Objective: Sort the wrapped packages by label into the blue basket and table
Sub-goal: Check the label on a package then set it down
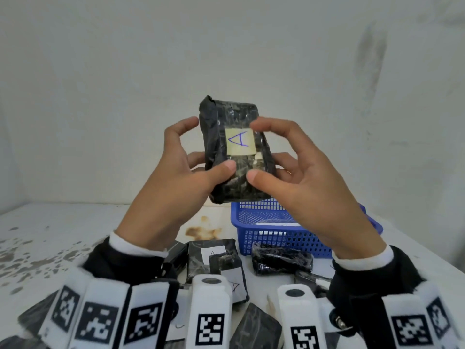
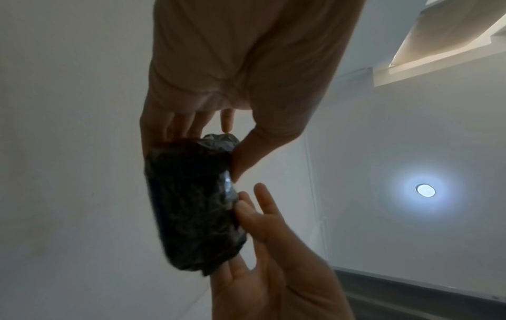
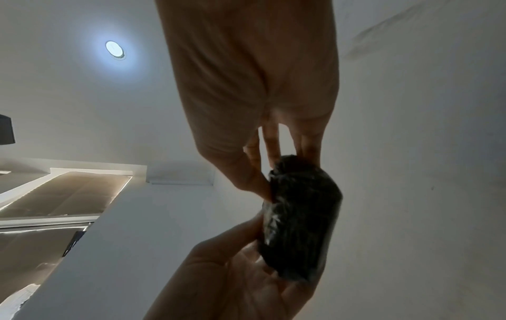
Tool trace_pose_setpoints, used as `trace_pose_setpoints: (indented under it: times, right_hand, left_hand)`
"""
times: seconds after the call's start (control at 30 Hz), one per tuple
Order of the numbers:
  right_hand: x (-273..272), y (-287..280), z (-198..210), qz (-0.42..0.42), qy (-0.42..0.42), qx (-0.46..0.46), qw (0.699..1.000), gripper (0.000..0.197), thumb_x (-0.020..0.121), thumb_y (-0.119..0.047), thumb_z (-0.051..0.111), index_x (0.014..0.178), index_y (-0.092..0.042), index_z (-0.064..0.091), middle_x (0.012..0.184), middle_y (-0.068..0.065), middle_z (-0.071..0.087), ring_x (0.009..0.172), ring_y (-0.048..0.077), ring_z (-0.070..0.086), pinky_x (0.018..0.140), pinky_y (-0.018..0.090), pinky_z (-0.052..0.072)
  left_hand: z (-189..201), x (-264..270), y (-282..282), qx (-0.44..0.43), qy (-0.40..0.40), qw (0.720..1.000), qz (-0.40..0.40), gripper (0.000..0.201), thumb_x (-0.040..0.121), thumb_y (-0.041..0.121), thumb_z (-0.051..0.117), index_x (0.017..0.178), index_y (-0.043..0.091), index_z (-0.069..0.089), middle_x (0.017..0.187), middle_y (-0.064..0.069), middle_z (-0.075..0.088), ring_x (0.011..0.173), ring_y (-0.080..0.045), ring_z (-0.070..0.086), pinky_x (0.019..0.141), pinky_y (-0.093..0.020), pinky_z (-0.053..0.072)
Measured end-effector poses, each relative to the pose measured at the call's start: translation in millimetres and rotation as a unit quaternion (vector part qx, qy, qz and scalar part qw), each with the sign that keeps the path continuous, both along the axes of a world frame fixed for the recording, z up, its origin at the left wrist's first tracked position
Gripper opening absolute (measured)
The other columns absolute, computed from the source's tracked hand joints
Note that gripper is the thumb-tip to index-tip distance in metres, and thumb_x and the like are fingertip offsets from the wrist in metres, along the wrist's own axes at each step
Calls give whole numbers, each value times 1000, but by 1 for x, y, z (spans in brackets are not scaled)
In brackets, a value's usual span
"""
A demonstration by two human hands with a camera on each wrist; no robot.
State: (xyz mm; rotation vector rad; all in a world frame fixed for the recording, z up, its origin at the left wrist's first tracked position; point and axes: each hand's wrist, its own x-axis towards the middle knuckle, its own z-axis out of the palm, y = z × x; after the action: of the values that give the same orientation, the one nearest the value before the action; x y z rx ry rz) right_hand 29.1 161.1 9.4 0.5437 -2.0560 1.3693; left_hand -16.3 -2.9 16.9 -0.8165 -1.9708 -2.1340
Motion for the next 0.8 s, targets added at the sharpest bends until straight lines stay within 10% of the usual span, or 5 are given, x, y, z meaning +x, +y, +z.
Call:
trace_pose_setpoints:
  times: [0.1,0.2,0.37,0.8]
  right_hand:
    - [2,-3,1,2,23,-14,1000,66,88,-1,71,132,-43,46,132,-30,53,96,10,72,87,27,57]
    - [1,-3,1,-20,2,-32,999,75,88,-9,73,138,-51,37,145,-9,44,102,4,70,93,28,56]
    - [-3,1,2,-25,-58,-82,995,76,88,-12,74,149,-38,35,106,-2,77,97,20,74,93,44,58]
    - [2,3,5,-34,-38,-65,997,46,92,-16,71,124,-44,52,97,13,76,94,48,64,87,57,56]
  left_hand:
    - [-1,-2,0,7,-8,1000,4,78,81,14,76,143,34,31,114,-4,70,98,-21,71,95,-50,51]
    - [-2,-3,1,4,-8,1000,8,81,81,21,75,148,32,30,115,-1,69,101,-21,70,96,-53,51]
    - [-3,1,4,-27,20,999,-5,57,91,14,62,141,35,43,110,-5,69,86,-20,72,88,-60,52]
    - [-3,1,6,-67,49,996,35,47,77,41,68,120,28,57,93,0,76,88,-17,72,90,-48,55]
